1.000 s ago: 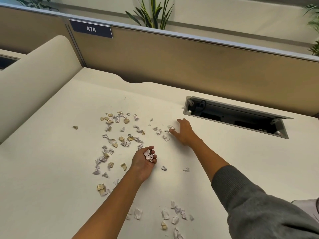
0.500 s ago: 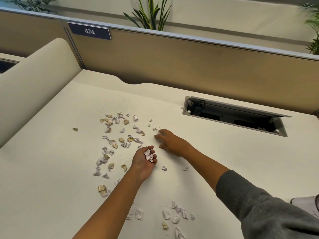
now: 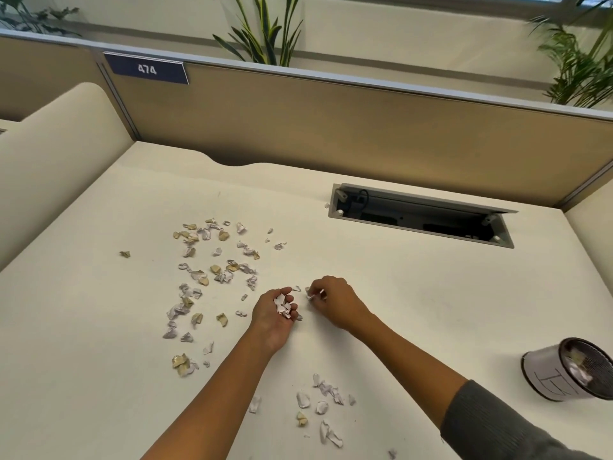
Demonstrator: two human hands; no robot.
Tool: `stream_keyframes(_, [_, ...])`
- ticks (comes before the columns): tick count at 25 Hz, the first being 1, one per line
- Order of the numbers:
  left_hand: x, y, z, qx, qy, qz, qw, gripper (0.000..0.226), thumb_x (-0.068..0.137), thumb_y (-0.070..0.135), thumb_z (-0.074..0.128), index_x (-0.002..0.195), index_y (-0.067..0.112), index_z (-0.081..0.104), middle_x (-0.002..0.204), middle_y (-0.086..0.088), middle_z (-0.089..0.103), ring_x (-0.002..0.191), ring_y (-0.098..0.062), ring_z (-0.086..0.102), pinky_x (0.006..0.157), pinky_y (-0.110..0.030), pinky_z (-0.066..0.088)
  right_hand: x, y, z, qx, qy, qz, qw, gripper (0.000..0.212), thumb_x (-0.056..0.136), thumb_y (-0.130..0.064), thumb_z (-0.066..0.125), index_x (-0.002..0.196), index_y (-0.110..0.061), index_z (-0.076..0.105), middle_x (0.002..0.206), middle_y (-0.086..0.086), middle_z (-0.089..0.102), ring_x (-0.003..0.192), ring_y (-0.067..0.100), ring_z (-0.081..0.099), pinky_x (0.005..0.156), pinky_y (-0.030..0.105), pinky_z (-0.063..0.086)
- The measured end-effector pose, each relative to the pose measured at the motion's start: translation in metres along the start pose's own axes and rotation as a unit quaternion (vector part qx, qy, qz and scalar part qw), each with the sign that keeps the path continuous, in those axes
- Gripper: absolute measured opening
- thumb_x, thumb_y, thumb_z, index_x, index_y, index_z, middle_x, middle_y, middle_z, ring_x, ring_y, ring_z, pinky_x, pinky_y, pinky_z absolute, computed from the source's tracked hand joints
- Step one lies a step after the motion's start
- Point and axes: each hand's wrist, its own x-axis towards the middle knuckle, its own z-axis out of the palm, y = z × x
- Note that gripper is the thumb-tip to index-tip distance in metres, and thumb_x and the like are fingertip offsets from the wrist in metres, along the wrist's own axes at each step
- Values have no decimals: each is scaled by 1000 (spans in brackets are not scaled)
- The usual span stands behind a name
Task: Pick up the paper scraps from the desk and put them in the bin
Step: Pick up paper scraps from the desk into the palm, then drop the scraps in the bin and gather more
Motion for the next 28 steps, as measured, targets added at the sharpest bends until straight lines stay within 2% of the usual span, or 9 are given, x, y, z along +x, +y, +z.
stream_keyframes(4, [-5, -8, 2, -20, -9, 22, 1000, 28, 98, 13, 35, 81, 6, 56, 78, -9, 54, 64, -20, 50, 61, -27, 36, -26, -33, -11, 141, 28, 18, 989, 12, 91, -12, 64, 95, -12, 75, 103, -2, 74, 88, 14, 71, 82, 30, 55])
stream_keyframes(7, [-9, -13, 2, -63, -43, -1, 997, 38, 102, 26, 32, 86, 5, 59, 82, -11, 65, 73, -23, 66, 72, -29, 46, -39, -56, -15, 141, -6, -15, 990, 32, 85, -1, 57, 99, -22, 76, 102, -7, 75, 89, 8, 70, 78, 24, 57])
stream_keyframes(9, [-11, -13, 2, -84, -54, -17, 995, 38, 102, 26, 33, 89, 4, 60, 84, -11, 64, 75, -22, 61, 70, -27, 43, -42, -56, -18, 168, 12, -1, 986, 42, 80, 6, 52, 100, -23, 75, 104, -8, 74, 93, 8, 68, 80, 25, 57])
stream_keyframes(11, [-13, -12, 0, -94, -45, -19, 994, 35, 101, 22, 35, 88, 3, 61, 81, -10, 59, 69, -21, 52, 61, -24, 35, -42, -40, -20, 183, 79, 45, 979, 44, 83, 7, 48, 106, -21, 72, 115, -6, 70, 103, 10, 65, 89, 26, 54])
stream_keyframes(14, [-14, -6, -6, -106, -22, -3, 994, 32, 100, 19, 36, 85, 4, 59, 76, -9, 54, 63, -19, 46, 56, -23, 32, -49, -3, -5, 116, 98, 123, 981, 42, 98, -10, 50, 140, -15, 48, 148, 5, 46, 134, 20, 46, 109, 25, 34])
stream_keyframes(17, [-15, 2, -18, -113, -7, 16, 994, 32, 100, 19, 35, 84, 5, 59, 75, -8, 53, 62, -18, 46, 56, -23, 32, -55, 12, 35, 64, 20, 174, 983, 80, 101, -42, 47, 157, -5, 4, 166, 14, -3, 154, 27, -2, 122, 33, 3])
stream_keyframes(19, [-18, 6, -24, -115, -4, 23, 993, 32, 100, 20, 35, 84, 5, 58, 74, -7, 54, 62, -18, 46, 56, -23, 32, -50, 7, 61, 24, 22, 150, 988, 95, 97, -59, 41, 156, -5, -10, 164, 14, -17, 152, 28, -16, 121, 36, -10])
stream_keyframes(21, [-20, 8, -28, -116, -4, 27, 993, 32, 100, 20, 35, 84, 5, 58, 74, -7, 53, 62, -18, 45, 56, -23, 31, -35, -2, 72, 11, 20, 104, 994, 97, 96, -63, 39, 156, -6, -12, 163, 13, -19, 151, 26, -19, 120, 35, -14])
stream_keyframes(28, [-26, 10, -41, -101, 12, 41, 994, 29, 99, 18, 39, 86, 5, 60, 73, -8, 55, 62, -18, 48, 55, -23, 34, 4, -1, 65, -43, -64, -88, 993, 70, 103, -42, 44, 158, -14, 12, 167, 8, 0, 154, 24, -2, 123, 33, -2])
